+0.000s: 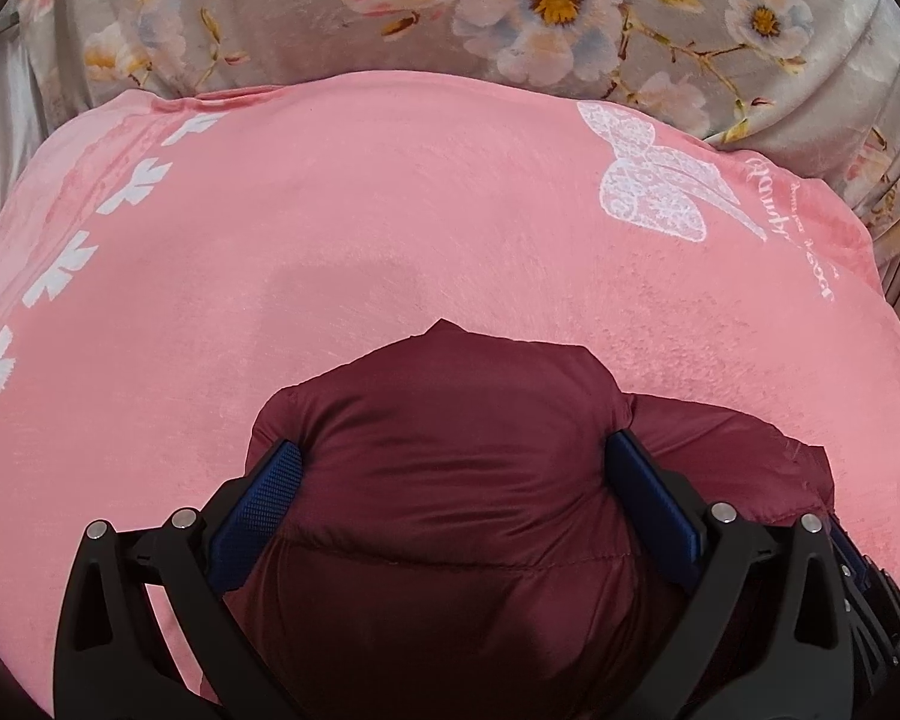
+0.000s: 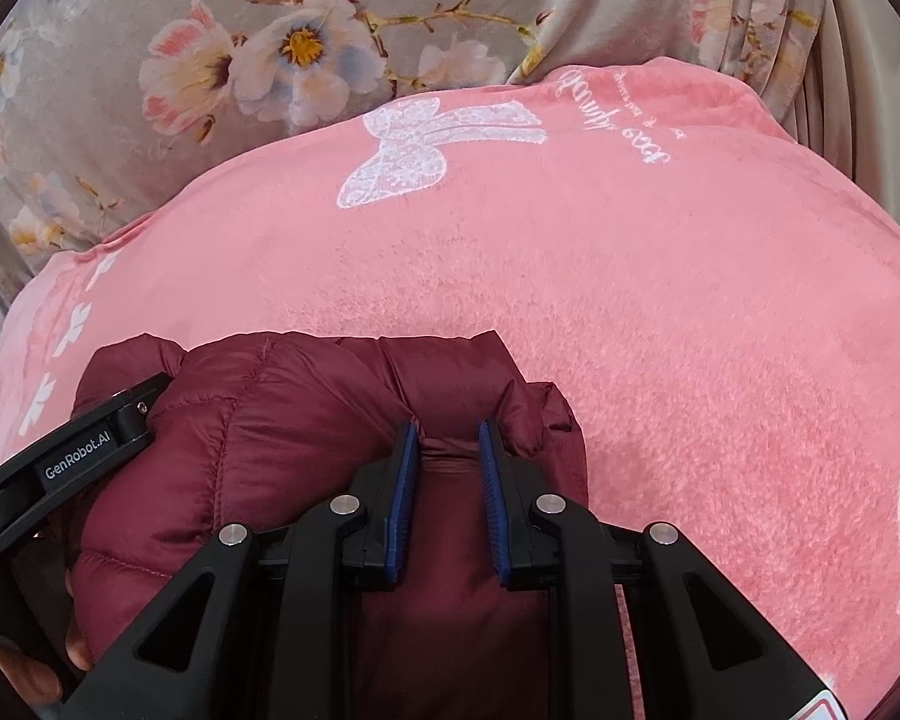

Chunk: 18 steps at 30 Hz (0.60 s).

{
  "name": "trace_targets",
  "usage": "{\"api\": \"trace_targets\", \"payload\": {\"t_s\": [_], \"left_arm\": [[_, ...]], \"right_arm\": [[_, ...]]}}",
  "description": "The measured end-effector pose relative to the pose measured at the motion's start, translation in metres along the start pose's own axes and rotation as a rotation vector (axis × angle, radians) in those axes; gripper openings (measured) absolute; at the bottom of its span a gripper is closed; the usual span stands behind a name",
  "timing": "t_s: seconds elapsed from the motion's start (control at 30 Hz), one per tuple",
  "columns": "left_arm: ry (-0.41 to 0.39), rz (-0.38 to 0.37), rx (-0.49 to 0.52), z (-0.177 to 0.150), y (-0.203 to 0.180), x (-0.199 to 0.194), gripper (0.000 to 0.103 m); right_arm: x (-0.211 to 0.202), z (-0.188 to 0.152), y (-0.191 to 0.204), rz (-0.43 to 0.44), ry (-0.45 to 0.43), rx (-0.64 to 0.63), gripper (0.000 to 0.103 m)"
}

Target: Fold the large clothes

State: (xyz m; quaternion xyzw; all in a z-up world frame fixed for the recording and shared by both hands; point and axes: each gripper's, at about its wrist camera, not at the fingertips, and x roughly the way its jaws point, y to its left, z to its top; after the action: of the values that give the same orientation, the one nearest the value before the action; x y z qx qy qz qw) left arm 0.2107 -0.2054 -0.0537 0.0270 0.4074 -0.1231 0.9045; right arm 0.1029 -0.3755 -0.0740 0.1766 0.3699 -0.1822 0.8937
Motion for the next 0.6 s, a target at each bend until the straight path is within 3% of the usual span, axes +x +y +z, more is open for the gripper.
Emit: {"api": "trace_targets", "payload": {"t_s": [0.6], "left_arm": [[-0.049,0.032,0.018,-0.0068,-0.0044,0.0002,0.098]], "right_arm": [[0.0023,-0.0022,0.0087,-0.062,-0.007,-0.045,0.018]]}}
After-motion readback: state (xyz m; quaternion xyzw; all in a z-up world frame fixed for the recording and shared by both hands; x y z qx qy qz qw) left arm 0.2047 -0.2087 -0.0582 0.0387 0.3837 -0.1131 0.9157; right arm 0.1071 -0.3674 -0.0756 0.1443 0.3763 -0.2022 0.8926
